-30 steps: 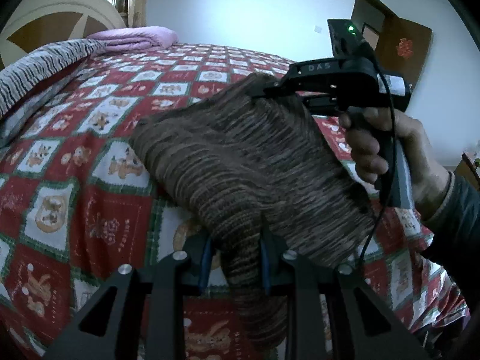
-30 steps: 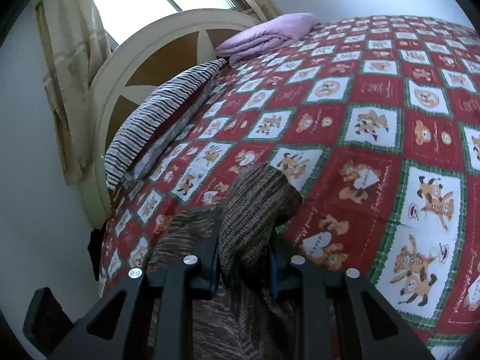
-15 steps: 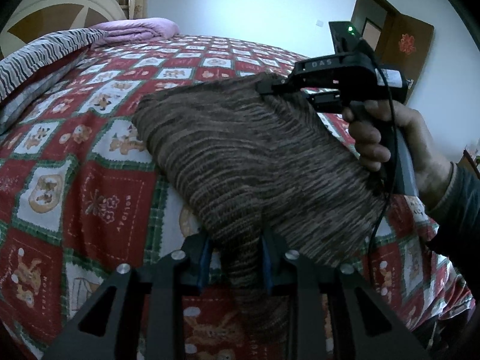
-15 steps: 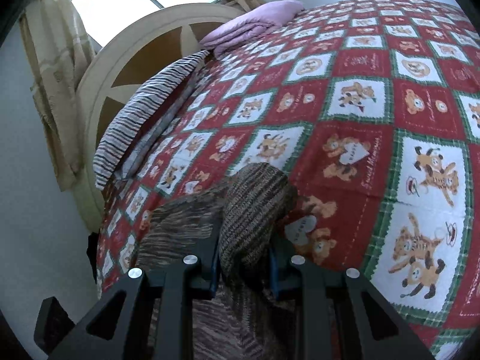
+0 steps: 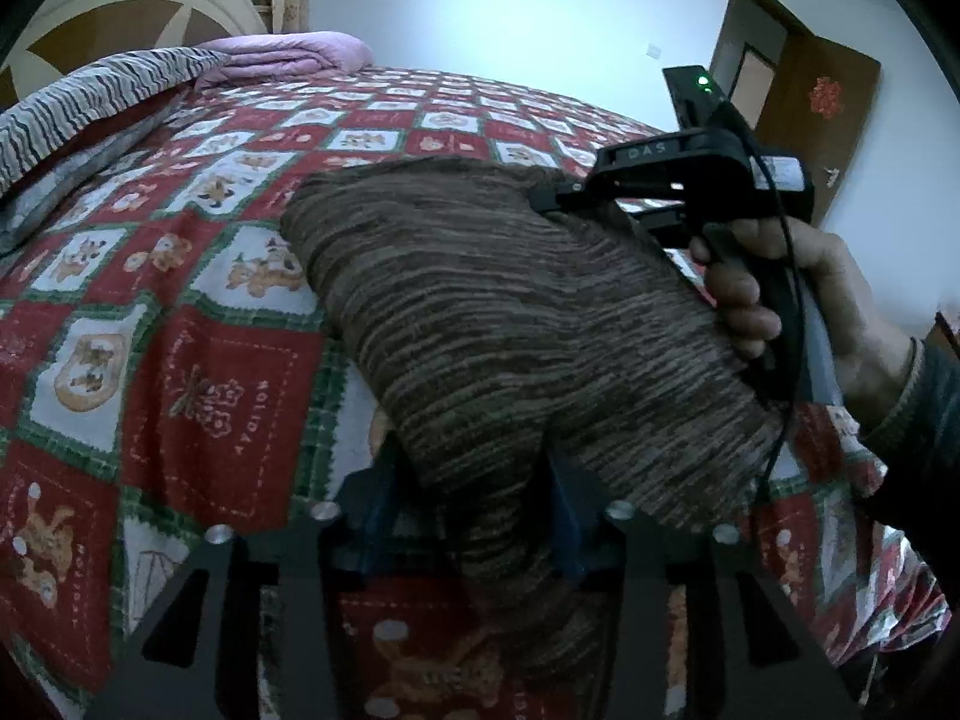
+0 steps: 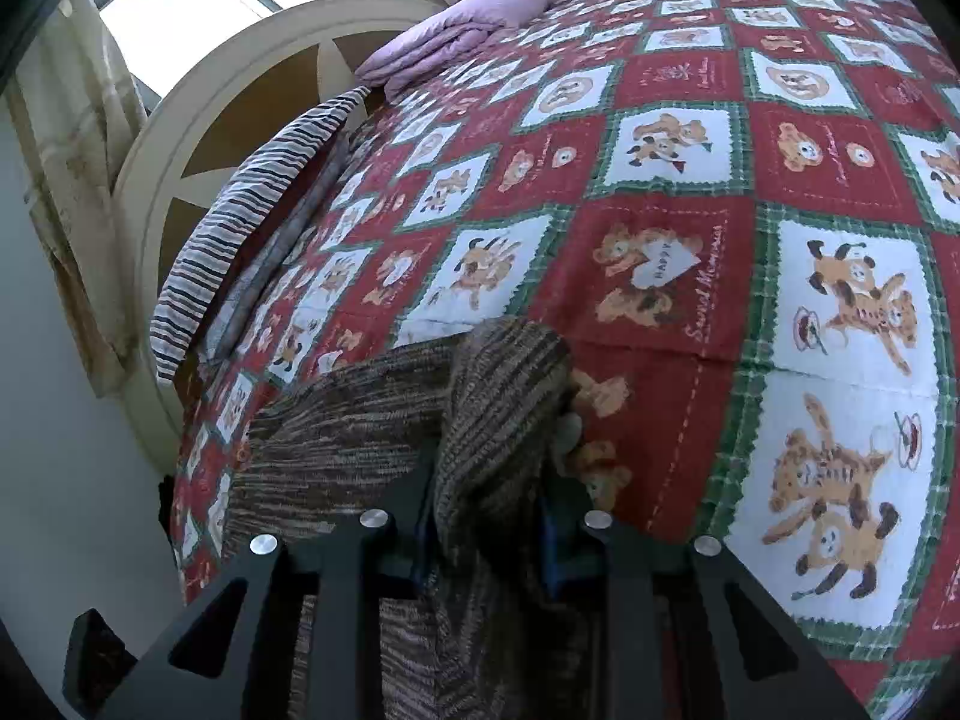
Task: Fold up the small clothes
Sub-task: 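Lower the folded sweater onto the quilt and open the right tool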
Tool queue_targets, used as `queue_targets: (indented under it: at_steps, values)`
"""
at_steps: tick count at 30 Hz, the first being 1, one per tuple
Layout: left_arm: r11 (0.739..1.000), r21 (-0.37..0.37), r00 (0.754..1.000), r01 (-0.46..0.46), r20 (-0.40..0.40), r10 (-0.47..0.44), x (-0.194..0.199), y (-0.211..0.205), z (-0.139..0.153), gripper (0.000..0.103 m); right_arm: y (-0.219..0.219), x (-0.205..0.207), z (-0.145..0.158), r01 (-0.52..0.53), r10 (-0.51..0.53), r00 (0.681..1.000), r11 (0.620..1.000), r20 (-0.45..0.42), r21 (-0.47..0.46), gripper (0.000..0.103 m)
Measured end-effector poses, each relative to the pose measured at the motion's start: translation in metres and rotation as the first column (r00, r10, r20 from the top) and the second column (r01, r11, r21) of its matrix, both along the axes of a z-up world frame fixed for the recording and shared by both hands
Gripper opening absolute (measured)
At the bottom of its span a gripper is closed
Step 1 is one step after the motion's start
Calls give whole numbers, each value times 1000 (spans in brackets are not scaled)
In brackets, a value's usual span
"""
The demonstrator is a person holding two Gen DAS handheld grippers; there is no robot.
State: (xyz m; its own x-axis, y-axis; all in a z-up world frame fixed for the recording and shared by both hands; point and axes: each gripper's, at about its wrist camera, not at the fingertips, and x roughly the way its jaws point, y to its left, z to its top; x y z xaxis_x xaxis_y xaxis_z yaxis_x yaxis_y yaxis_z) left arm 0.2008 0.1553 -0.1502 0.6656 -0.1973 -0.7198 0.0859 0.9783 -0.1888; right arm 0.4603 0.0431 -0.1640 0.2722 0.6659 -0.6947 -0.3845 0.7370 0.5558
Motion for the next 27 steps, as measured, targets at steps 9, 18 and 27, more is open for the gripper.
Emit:
queue_targets:
  at_steps: [9, 18, 27]
  values:
    - [1000, 19, 1000, -19, -3, 19, 2, 2, 0, 62, -13, -16, 5, -12, 12, 1000, 1000, -1, -16, 60]
    - [993, 39, 985, -111, 134, 104, 2, 21, 35, 86, -65, -74, 17, -21, 22, 998, 999, 53, -24, 61]
    - [969, 183, 985, -164, 82, 151, 54, 31, 9, 93, -82, -138, 3, -81, 83, 996, 995, 39, -58, 47]
